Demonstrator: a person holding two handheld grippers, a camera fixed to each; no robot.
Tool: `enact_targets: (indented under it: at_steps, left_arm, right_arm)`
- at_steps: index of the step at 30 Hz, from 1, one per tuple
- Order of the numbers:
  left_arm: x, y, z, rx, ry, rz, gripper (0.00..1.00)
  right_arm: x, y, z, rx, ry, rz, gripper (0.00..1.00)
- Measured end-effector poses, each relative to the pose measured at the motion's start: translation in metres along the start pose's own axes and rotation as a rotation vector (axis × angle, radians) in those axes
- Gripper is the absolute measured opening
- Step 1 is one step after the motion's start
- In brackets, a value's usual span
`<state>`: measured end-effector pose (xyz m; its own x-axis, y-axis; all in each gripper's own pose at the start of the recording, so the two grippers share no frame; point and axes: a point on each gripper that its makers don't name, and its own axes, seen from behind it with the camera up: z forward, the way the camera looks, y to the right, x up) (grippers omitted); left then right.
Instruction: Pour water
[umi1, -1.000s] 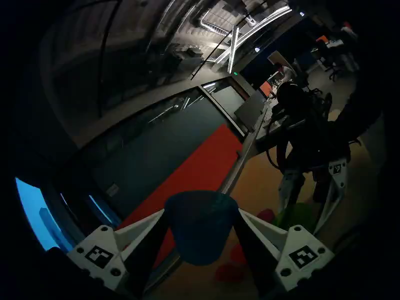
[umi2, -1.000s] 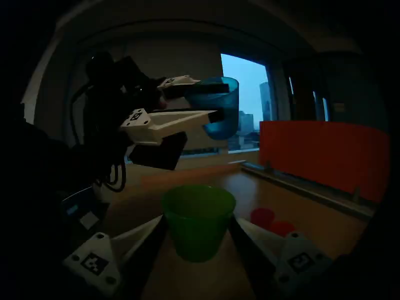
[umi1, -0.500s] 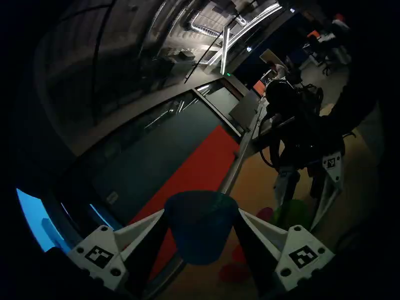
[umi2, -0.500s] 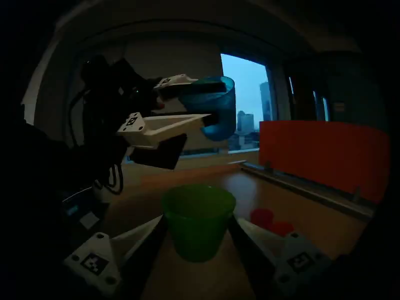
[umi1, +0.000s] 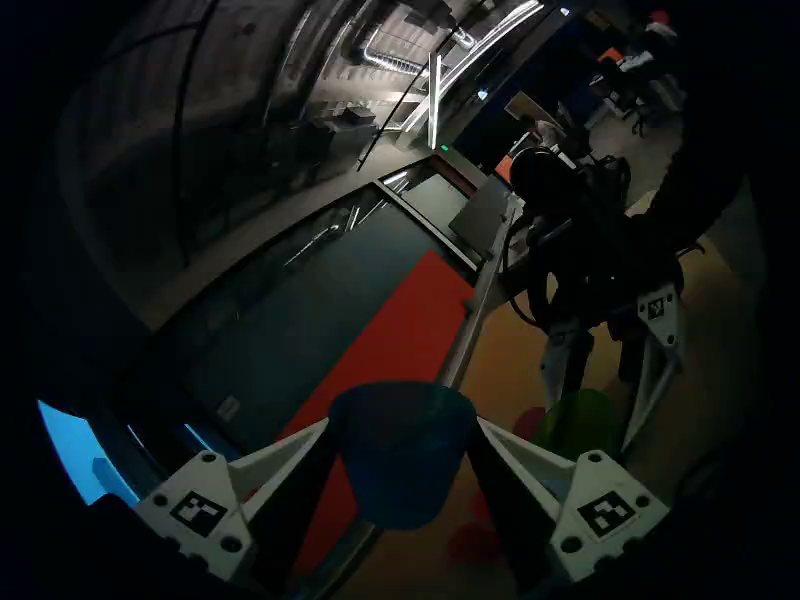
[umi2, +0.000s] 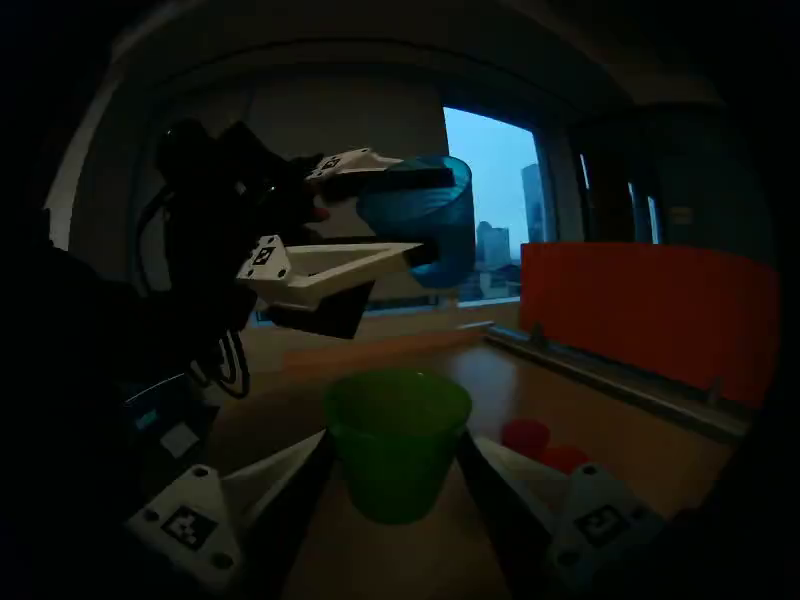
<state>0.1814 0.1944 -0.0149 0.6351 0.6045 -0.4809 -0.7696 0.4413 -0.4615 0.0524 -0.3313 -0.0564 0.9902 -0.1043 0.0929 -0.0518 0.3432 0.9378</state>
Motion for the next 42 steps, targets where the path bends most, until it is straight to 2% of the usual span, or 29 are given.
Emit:
enact_targets:
  at_steps: [9,20,42]
  left_arm:
    - [-0.001,0.003,0.002,-0.011,0.013,0.027,0.85]
    - [-0.003,0.008,0.007,-0.019,0.024,0.092,0.86]
    - [-0.002,0.006,0.012,-0.007,0.031,0.160,0.85]
  right_arm:
    - [0.002,0.004,0.001,-0.005,-0.004,-0.004,0.99]
    - [0.003,0.003,0.001,-0.005,-0.004,-0.010,0.99]
    - [0.003,0.004,0.002,-0.004,-0.002,-0.015,0.99]
